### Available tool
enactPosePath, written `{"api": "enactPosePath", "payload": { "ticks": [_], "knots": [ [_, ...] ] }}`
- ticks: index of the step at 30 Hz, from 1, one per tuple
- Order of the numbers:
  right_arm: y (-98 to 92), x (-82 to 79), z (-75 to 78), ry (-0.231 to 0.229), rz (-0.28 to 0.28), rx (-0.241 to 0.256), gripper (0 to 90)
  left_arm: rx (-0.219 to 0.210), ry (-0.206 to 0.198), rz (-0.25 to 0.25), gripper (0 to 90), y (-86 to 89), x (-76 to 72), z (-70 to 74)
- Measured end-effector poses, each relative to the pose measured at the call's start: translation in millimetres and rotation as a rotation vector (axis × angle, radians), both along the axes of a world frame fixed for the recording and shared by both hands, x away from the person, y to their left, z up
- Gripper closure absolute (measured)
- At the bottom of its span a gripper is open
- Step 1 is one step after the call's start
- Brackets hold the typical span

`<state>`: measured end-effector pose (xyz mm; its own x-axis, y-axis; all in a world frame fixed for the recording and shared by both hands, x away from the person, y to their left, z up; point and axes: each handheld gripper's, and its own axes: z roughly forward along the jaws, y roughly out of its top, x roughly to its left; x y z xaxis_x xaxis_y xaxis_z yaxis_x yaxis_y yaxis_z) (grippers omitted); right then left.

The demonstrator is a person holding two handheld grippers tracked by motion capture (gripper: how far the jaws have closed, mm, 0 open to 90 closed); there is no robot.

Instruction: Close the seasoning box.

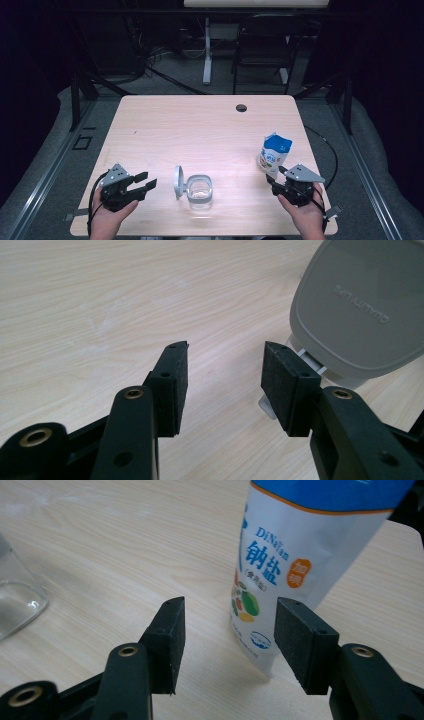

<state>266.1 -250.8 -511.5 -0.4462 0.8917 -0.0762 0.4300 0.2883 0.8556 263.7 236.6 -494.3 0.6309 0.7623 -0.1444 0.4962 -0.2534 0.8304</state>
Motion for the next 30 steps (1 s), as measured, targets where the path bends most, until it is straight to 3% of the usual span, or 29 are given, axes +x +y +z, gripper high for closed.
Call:
{"api": "enactPosePath", "payload": {
  "ticks": [5, 8, 15, 30],
  "knots": [
    [-6.1, 3.6, 0.6, 0.006, -0.021, -0.006, 44.7, -0.022, -0.006, 0.001, 54.0, 2.9, -1.7, 1.3],
    [-8.7, 6.6, 1.9, 0.002, -0.033, -0.008, 43.4, -0.011, 0.011, 0.001, 53.9, 4.4, -1.5, 0.1],
    [-17.2, 14.6, 2.5, 0.002, -0.063, 0.004, 41.2, -0.023, -0.002, 0.016, 53.6, 5.0, -1.9, 0.4],
    [-23.8, 36.4, -7.6, 0.028, -0.032, 0.023, 39.3, -0.002, 0.006, 0.032, 53.4, 5.9, -0.3, -3.1]
  ]
}}
